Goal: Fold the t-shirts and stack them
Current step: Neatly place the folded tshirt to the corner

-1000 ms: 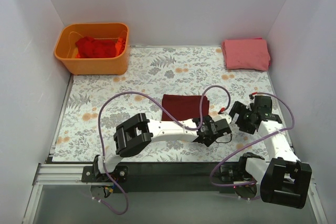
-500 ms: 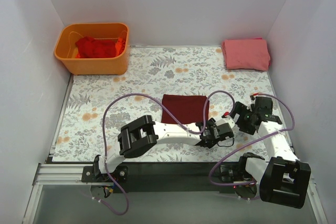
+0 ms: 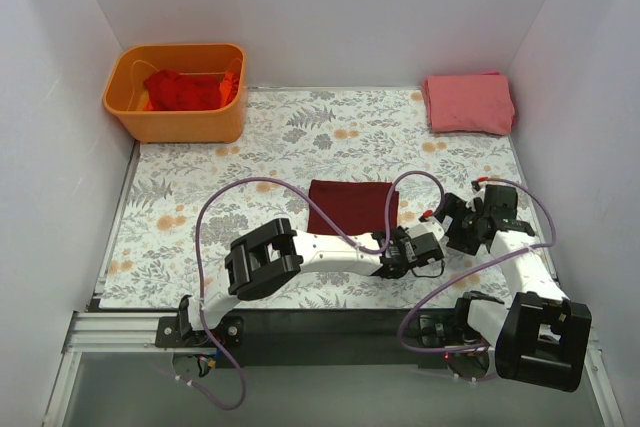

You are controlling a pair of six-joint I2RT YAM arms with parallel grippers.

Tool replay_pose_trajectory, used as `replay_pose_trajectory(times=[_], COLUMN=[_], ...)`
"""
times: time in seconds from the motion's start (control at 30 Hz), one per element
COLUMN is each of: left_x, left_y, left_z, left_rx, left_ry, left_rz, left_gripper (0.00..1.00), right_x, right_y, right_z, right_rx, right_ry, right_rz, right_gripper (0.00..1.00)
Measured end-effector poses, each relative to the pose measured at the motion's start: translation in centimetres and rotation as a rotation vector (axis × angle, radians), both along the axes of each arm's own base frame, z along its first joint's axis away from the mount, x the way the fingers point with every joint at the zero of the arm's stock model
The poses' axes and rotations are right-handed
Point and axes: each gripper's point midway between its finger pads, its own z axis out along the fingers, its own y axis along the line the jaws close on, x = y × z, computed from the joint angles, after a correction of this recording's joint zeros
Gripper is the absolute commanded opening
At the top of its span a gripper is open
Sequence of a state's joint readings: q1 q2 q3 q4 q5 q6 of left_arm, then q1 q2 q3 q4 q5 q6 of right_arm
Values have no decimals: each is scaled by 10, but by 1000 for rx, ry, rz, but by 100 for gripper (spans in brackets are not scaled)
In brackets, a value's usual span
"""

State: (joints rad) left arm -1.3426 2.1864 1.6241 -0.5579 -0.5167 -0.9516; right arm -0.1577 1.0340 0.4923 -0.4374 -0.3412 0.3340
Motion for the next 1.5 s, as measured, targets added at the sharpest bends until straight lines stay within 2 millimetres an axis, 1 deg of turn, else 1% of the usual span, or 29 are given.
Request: replay_pose_trajectory(times=[0.07, 0.2, 0.23, 0.37, 0.5, 0.6, 0.7, 0.8, 1.0, 1.03, 1.1, 1.13, 1.17, 1.2, 1.23, 1.27, 1.33, 1.37, 1.4, 1.47, 1.5], left_x=[0, 1, 2, 5, 6, 7, 6, 5, 5, 5, 5, 5, 5, 7, 7, 8, 10, 11, 13, 18, 23], left_y=[0, 3, 4, 6, 6, 6, 7, 9, 8, 8, 8, 8, 8, 8, 8, 8, 9, 9, 9, 11, 12], left_z=[1, 3, 5, 16, 29, 35, 37, 38, 43, 43, 44, 44, 44, 44, 43, 43, 44, 44, 46, 52, 57], left_rx=[-6, -24, -29, -62, -96, -113, -123, -128, -145, -148, -151, -153, -156, -159, -161, -164, -172, -177, -185, -212, -230], left_ry=[0, 16, 22, 35, 39, 40, 42, 47, 54, 56, 58, 60, 63, 67, 69, 73, 81, 86, 92, 108, 116], left_rz=[9, 31, 38, 59, 72, 79, 86, 92, 97, 99, 101, 102, 105, 110, 113, 117, 127, 134, 140, 160, 173], left_gripper=[0, 0, 0, 0, 0, 0, 0, 0, 0, 0, 0, 0, 0, 2, 5, 13, 19, 26, 30, 38, 47], right_x=[3, 1, 2, 7, 12, 14, 16, 17, 20, 21, 24, 24, 25, 25, 26, 27, 30, 33, 36, 48, 58], right_y=[6, 26, 32, 52, 66, 78, 89, 99, 127, 130, 134, 135, 135, 134, 134, 133, 133, 132, 131, 128, 126], right_z=[0, -4, -3, 1, 3, 4, 4, 3, -4, -5, -9, -12, -14, -15, -16, -16, -16, -16, -16, -15, -13], right_rx=[33, 163, 204, 362, 475, 526, 549, 558, 548, 542, 522, 513, 504, 497, 490, 482, 462, 445, 431, 372, 334], right_ry=[-10, -27, -37, -68, -67, -56, -51, -44, -8, -5, -3, 1, -1, -1, -4, -8, -14, -20, -25, -42, -57], right_rz=[16, 48, 55, 65, 71, 98, 121, 140, 215, 221, 236, 237, 241, 240, 241, 245, 259, 266, 274, 308, 327], right_gripper=[98, 98, 98, 98, 98, 98, 96, 89, 69, 60, 47, 31, 23, 15, 3, 1, 1, 1, 1, 1, 1])
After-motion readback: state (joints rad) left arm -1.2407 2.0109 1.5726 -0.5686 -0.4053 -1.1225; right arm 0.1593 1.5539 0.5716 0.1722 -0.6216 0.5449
